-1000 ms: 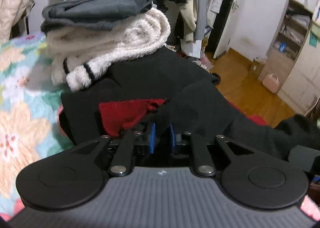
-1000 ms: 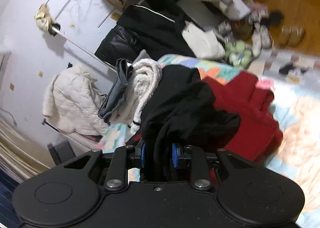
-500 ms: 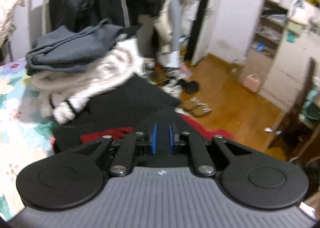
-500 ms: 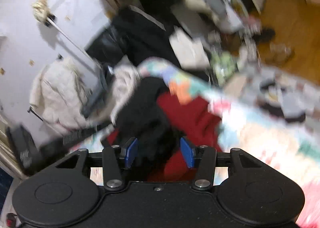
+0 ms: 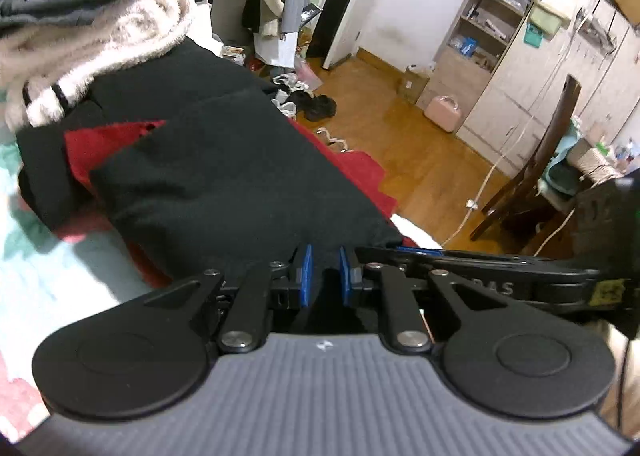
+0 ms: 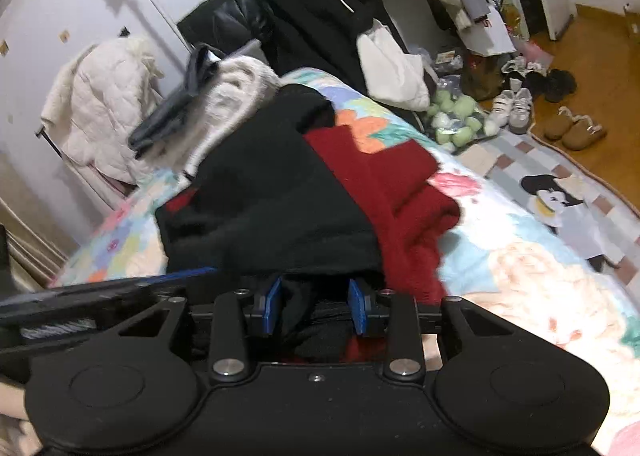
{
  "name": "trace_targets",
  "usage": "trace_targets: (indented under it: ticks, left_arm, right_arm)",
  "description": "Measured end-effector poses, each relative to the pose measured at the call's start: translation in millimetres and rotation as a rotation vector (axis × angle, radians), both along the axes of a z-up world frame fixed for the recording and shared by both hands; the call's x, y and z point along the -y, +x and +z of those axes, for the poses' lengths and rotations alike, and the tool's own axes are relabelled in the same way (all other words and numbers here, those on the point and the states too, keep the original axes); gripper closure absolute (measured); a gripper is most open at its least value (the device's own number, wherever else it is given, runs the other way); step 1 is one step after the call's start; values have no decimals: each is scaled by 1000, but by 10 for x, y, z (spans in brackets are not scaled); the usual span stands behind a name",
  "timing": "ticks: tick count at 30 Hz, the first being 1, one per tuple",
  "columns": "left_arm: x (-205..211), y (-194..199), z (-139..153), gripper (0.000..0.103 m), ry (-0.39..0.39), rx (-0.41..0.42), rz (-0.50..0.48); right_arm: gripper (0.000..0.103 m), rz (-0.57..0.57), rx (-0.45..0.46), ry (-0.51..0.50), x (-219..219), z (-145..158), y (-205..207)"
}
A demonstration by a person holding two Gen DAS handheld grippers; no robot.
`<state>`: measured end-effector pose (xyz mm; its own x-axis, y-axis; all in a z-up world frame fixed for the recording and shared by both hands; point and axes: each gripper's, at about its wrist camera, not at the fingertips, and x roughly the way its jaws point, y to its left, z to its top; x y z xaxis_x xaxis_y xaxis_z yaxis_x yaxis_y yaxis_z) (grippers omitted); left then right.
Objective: Fold clothes
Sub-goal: 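Carry the folded shirt with both tools onto the clothes pile beside the red garment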
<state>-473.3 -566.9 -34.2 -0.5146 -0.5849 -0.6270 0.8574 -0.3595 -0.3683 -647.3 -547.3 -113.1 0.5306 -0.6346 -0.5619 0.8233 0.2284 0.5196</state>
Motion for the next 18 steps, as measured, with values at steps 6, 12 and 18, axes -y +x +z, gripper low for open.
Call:
trace_targets:
  ticks: [6, 12, 18]
  left_arm:
    - [-52, -88, -77, 89, 75, -46, -21]
    - [-95, -103, -46, 88, 50, -13, 4]
    - [-502, -170, 332, 10, -147, 136, 104]
  right_arm:
    - [65, 22, -226, 39, -229, 149, 107]
    - [57, -8, -218, 46, -335, 212, -1]
    - [34, -87, -360, -55, -580, 662, 13]
